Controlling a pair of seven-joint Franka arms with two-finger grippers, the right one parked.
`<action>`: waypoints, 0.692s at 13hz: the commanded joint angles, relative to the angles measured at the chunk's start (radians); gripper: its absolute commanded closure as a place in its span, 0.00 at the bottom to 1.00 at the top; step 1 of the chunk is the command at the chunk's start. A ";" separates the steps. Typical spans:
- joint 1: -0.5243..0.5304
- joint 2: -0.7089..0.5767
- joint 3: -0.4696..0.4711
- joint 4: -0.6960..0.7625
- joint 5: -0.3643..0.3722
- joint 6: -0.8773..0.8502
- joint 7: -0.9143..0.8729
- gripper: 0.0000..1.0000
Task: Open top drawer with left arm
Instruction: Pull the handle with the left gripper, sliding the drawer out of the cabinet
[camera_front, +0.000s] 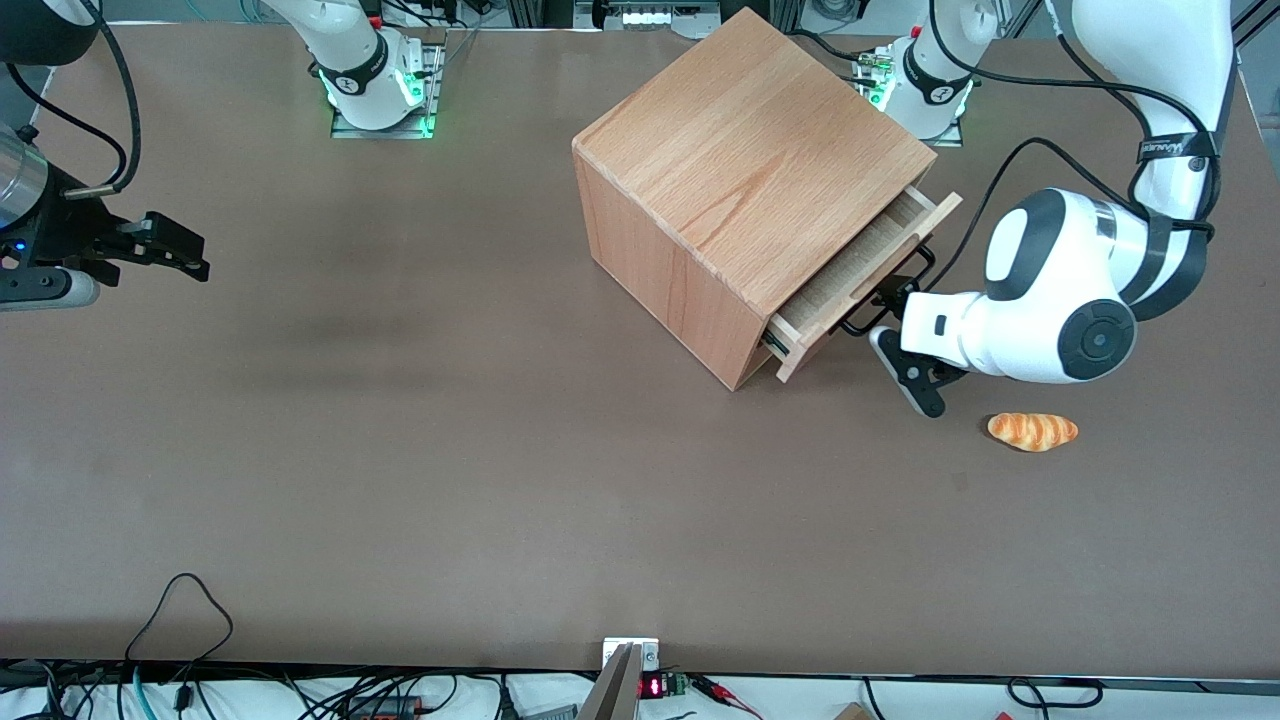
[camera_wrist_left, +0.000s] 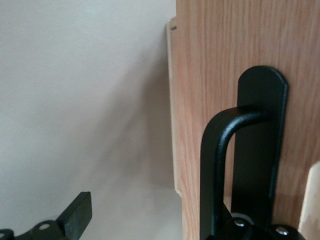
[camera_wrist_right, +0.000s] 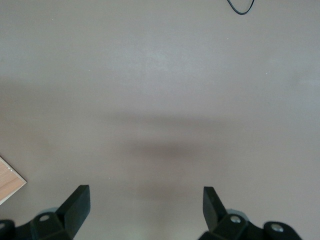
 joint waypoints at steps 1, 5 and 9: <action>0.017 0.038 -0.002 0.040 0.047 0.037 0.022 0.00; 0.047 0.041 -0.002 0.041 0.079 0.068 0.022 0.00; 0.067 0.058 -0.002 0.049 0.103 0.097 0.020 0.00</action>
